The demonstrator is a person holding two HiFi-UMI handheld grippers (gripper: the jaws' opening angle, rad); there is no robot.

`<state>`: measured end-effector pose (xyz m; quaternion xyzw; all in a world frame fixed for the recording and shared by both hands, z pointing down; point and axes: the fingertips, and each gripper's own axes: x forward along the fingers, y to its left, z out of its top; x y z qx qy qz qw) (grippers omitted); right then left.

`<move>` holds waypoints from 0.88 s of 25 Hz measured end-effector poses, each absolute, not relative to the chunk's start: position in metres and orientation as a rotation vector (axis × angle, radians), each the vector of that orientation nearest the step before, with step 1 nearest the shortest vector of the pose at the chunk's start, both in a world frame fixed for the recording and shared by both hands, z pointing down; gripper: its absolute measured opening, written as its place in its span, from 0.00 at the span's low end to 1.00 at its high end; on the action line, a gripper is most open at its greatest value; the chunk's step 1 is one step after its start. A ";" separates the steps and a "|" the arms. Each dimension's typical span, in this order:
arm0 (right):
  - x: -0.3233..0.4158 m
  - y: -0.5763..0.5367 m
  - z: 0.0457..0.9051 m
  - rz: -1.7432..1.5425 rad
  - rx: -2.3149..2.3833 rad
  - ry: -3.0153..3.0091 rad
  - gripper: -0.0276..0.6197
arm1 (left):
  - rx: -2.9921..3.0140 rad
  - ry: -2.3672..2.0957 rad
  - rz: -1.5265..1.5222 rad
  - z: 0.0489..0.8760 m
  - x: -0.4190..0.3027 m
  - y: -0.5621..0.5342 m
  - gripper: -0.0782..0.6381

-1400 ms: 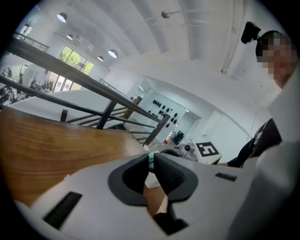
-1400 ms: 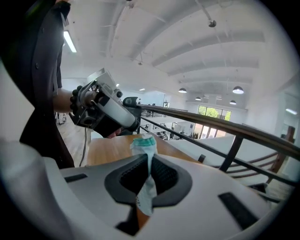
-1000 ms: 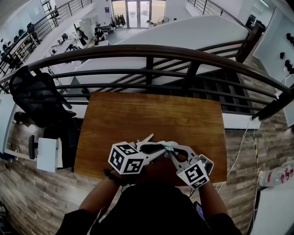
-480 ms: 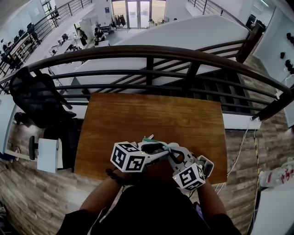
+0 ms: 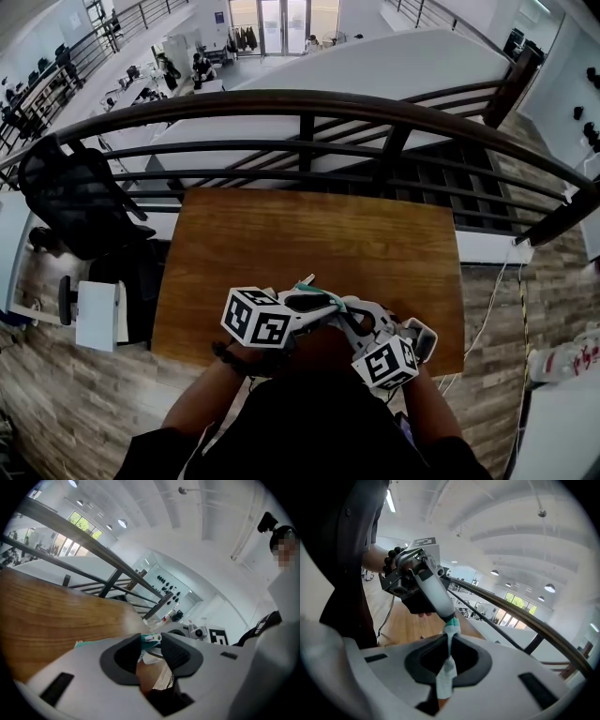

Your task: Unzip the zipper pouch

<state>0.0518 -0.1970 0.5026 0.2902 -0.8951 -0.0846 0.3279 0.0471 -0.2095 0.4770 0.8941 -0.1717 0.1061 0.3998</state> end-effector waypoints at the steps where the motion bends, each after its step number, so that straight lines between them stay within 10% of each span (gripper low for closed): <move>1: 0.053 -0.198 0.503 -0.217 0.764 -2.343 0.05 | 2.262 -0.421 0.260 0.475 0.046 -0.209 0.30; 6: 0.056 -0.199 0.500 -0.178 0.788 -2.379 0.05 | 2.266 -0.397 0.247 0.474 0.042 -0.206 0.16; 22: 0.057 -0.196 0.502 -0.217 0.740 -2.357 0.05 | 2.261 -0.360 0.225 0.469 0.045 -0.210 0.16</move>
